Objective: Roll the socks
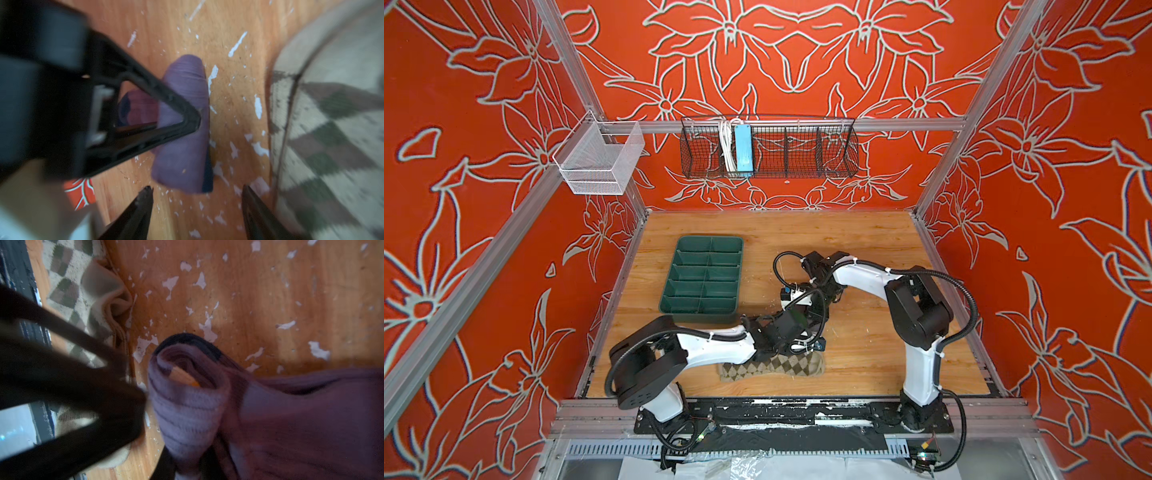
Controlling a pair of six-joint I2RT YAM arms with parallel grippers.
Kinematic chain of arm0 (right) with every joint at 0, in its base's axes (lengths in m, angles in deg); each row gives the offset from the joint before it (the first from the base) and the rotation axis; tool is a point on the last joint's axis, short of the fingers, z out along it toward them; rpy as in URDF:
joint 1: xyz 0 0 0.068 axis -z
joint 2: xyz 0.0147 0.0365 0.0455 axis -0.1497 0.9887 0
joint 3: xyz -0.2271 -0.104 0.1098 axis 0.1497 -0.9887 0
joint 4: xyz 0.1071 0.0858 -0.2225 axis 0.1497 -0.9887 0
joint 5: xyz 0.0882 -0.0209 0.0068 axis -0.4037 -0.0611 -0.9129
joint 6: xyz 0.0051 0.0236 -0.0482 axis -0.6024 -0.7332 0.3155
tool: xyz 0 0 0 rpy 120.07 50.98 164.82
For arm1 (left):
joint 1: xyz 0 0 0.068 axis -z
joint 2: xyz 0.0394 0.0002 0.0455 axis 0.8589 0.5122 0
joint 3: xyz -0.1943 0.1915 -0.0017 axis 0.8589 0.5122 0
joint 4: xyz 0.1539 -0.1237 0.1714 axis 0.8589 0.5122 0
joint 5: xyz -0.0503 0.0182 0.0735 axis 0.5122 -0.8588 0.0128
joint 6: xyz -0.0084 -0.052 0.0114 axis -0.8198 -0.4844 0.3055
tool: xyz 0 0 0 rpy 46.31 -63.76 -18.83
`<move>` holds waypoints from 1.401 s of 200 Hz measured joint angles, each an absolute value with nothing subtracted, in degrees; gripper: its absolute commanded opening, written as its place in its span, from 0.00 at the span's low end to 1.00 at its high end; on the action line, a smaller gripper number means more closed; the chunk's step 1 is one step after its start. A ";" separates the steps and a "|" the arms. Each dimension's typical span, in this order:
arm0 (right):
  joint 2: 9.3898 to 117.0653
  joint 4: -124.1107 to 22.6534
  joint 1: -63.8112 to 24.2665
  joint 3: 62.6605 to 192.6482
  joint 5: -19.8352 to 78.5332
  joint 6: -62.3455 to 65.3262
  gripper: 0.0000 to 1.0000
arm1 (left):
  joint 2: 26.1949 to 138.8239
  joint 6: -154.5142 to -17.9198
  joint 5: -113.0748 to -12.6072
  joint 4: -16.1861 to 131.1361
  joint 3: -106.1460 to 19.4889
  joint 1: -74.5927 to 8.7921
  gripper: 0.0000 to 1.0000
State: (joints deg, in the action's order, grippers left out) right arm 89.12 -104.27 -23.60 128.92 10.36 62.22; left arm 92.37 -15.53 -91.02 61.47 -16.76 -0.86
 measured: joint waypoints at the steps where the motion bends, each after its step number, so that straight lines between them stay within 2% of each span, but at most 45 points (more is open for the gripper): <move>1: 89.14 -104.31 -23.57 128.95 10.30 62.26 0.09 | 92.57 -15.50 -91.11 61.31 -16.76 -0.86 0.66; 37: 89.42 -104.75 -23.11 129.10 9.36 63.37 0.09 | 99.02 -15.29 -95.33 53.16 -17.76 -0.89 0.61; 51: 89.47 -104.88 -22.96 129.10 8.94 63.92 0.09 | 101.01 -15.31 -96.13 50.49 -18.44 -1.15 0.52; 76: 89.49 -104.83 -22.26 129.12 7.79 64.25 0.09 | 102.95 -15.77 -97.25 48.37 -18.48 -1.24 0.28; 94: 89.49 -104.48 -21.45 129.03 7.22 64.23 0.09 | 103.52 -16.57 -97.73 48.05 -18.48 -1.35 0.19; 102: 89.44 -104.24 -21.02 128.90 7.00 64.16 0.14 | 103.52 -17.14 -97.82 48.09 -18.53 -1.43 0.17; 155: 82.78 -95.98 -17.34 121.60 4.97 61.01 0.38 | 103.52 -20.25 -95.17 56.13 -22.64 -2.20 0.16; 216: 65.12 -74.67 -4.30 111.53 9.08 45.71 0.41 | 105.31 -24.55 -86.89 71.91 -31.58 -5.59 0.16; 236: 58.60 -66.47 -0.01 107.11 11.15 39.37 0.44 | 107.00 -26.02 -84.07 77.36 -35.73 -6.83 0.16; 280: 42.25 -57.86 0.77 100.75 10.95 35.27 0.48 | 112.72 -28.16 -74.26 92.46 -48.14 -11.05 0.17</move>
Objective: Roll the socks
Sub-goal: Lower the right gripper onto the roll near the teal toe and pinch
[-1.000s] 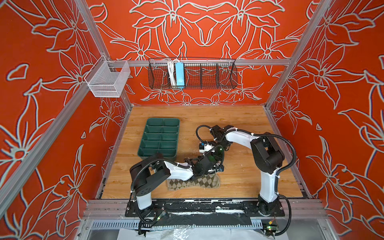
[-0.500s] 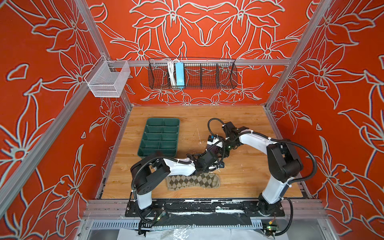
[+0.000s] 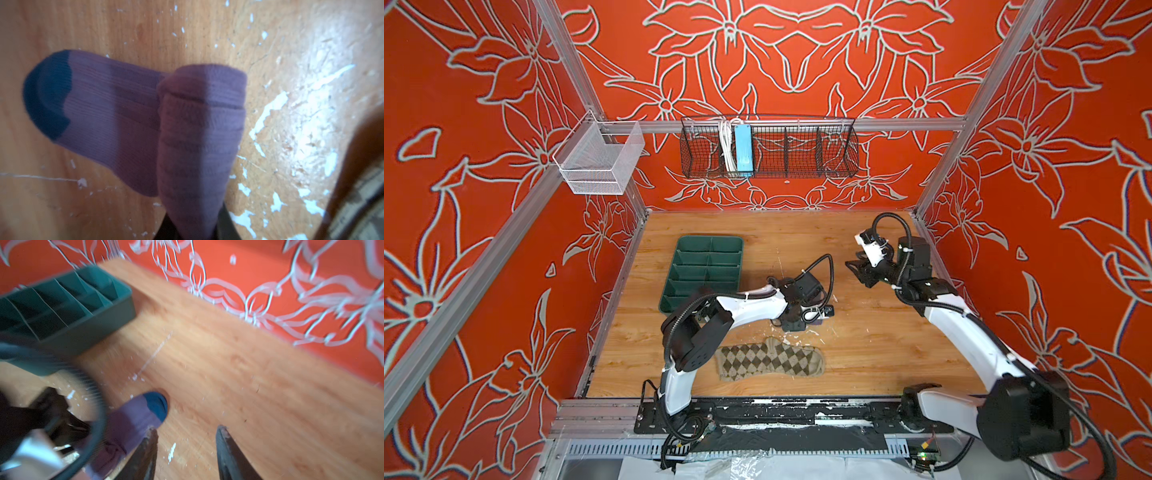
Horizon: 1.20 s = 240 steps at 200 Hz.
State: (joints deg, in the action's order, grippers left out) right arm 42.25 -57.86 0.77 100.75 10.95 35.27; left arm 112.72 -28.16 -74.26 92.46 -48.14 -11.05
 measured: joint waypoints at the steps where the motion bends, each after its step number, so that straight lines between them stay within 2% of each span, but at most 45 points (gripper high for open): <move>1: 42.04 -57.86 0.75 100.75 10.82 35.35 0.48 | 113.01 -28.22 -73.84 92.98 -48.63 -11.20 0.17; 29: 35.72 -60.31 -2.00 100.75 8.99 40.97 0.49 | 117.73 -29.30 -67.85 102.08 -56.84 -13.63 0.17; 58: 32.55 -68.40 -12.71 100.77 12.22 52.45 0.53 | 121.81 -30.56 -63.37 109.27 -63.58 -15.44 0.18; 107: 33.07 -72.29 -30.04 94.96 27.37 66.70 0.59 | 128.20 -32.44 -56.99 118.97 -73.26 -17.96 0.19; 138: 40.59 -65.75 -37.58 89.10 37.36 70.94 0.61 | 130.47 -33.32 -53.89 122.34 -76.43 -19.01 0.19; 180: 54.10 -54.50 -39.53 87.57 47.74 72.77 0.63 | 131.06 -33.73 -51.35 124.06 -77.02 -19.44 0.19; 210: 60.50 -47.68 -38.59 87.57 51.65 73.25 0.63 | 131.06 -33.67 -50.69 124.04 -76.89 -19.71 0.20; 227: 62.87 -45.40 -37.89 87.64 52.46 73.23 0.60 | 131.06 -34.06 -50.19 123.95 -76.73 -19.90 0.20; 240: 63.76 -44.70 -37.65 88.01 52.64 73.47 0.53 | 131.06 -33.95 -49.84 123.89 -76.58 -20.23 0.20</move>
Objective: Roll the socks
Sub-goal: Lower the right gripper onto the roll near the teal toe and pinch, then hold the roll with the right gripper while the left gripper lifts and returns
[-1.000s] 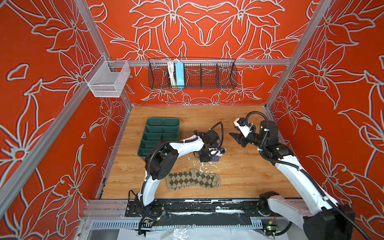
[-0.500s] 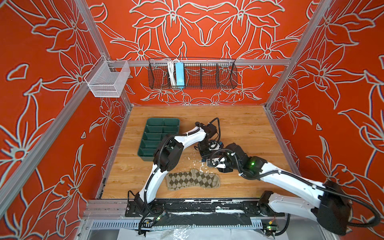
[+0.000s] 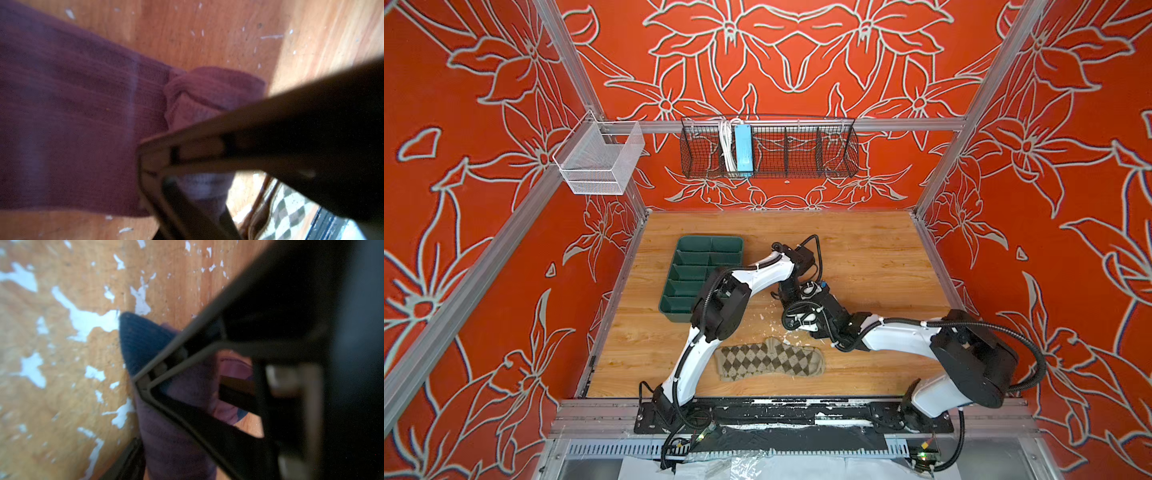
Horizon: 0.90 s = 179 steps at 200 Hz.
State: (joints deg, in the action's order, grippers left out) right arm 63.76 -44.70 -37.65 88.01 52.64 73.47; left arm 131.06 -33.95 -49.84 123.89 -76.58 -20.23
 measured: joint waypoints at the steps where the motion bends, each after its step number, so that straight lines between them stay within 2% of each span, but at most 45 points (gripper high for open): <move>1: 63.85 -44.62 -37.63 88.05 52.66 73.52 0.52 | 131.06 -33.91 -49.82 123.91 -76.58 -20.23 0.20; 31: 65.71 -47.44 -37.45 90.28 52.05 74.41 0.30 | 131.04 -33.60 -49.38 123.78 -76.25 -20.67 0.21; 68: 66.36 -56.03 -37.45 94.28 49.71 74.32 0.13 | 129.05 -35.48 -49.99 121.05 -73.52 -20.75 0.32; 83: 66.87 -60.25 -37.30 96.51 47.52 73.82 0.06 | 127.02 -36.90 -50.58 118.69 -70.88 -21.06 0.40; 97: 67.54 -64.00 -36.80 98.65 45.05 73.14 0.03 | 124.50 -38.54 -51.42 116.15 -68.03 -21.80 0.49; 118: 68.61 -68.75 -35.09 101.49 40.81 71.07 0.02 | 119.65 -41.67 -52.62 112.28 -64.12 -23.25 0.56; 154: 70.80 -75.57 -31.31 106.04 33.05 68.47 0.02 | 109.20 -46.72 -55.26 105.68 -58.90 -24.19 0.58; 179: 72.59 -78.71 -28.69 108.60 28.27 67.48 0.02 | 101.73 -51.15 -60.57 101.38 -53.56 -24.89 0.58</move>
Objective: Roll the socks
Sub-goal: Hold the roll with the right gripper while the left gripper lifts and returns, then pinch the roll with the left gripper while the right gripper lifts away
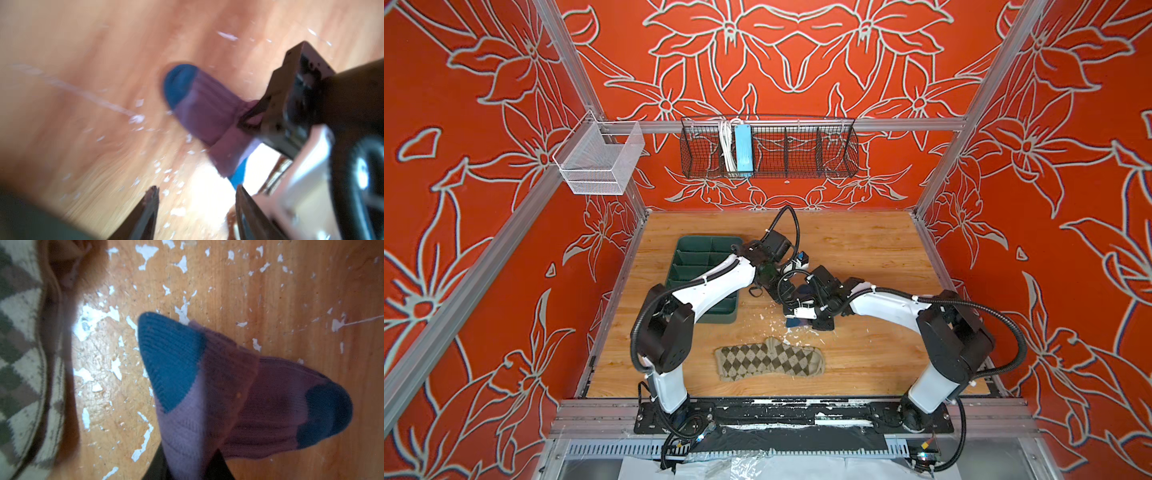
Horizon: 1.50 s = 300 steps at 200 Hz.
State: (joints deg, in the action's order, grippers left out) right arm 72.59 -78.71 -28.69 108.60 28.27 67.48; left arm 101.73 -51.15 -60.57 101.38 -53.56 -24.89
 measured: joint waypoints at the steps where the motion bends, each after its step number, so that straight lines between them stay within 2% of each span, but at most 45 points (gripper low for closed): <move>1: 72.64 -78.80 -28.62 108.66 28.13 67.44 0.02 | 101.36 -51.39 -60.90 101.09 -53.17 -24.91 0.58; 34: 75.94 -84.09 -24.91 112.92 21.07 66.83 0.02 | 89.12 -57.10 -74.12 92.20 -40.95 -25.87 0.59; 50: 78.12 -87.33 -23.05 115.39 17.45 66.89 0.03 | 80.99 -57.91 -79.11 86.86 -34.22 -25.87 0.64; 77: 82.36 -93.14 -20.58 120.29 12.44 67.16 0.04 | 67.92 -55.74 -81.73 76.85 -24.50 -25.58 0.69; 102: 85.71 -97.42 -19.14 124.01 9.91 67.55 0.04 | 63.65 -49.47 -82.02 71.34 -20.17 -21.89 0.70; 128: 87.56 -100.00 -18.18 126.17 8.59 68.27 0.05 | 66.63 -38.80 -85.40 67.91 -18.18 -12.10 0.70; 159: 89.44 -102.41 -17.41 128.29 7.85 69.49 0.06 | 79.43 -24.12 -90.80 63.67 -17.83 -2.02 0.70; 185: 90.89 -104.33 -16.84 129.93 6.80 70.46 0.06 | 90.06 -17.65 -93.73 61.27 -18.03 -0.25 0.70; 233: 91.34 -105.53 -16.08 130.26 5.80 71.88 0.08 | 100.90 -12.97 -95.72 54.41 -21.81 -0.41 0.67; 258: 91.41 -105.80 -15.95 130.28 5.64 72.38 0.08 | 104.46 -12.44 -96.18 51.43 -23.51 -1.06 0.57; 300: 91.48 -105.86 -15.62 130.39 5.42 72.60 0.09 | 107.39 -13.62 -96.00 49.68 -25.17 -3.07 0.21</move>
State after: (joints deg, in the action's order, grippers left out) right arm 91.48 -105.86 -15.62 130.39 5.42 72.60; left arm 107.39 -13.62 -96.00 49.68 -25.17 -3.07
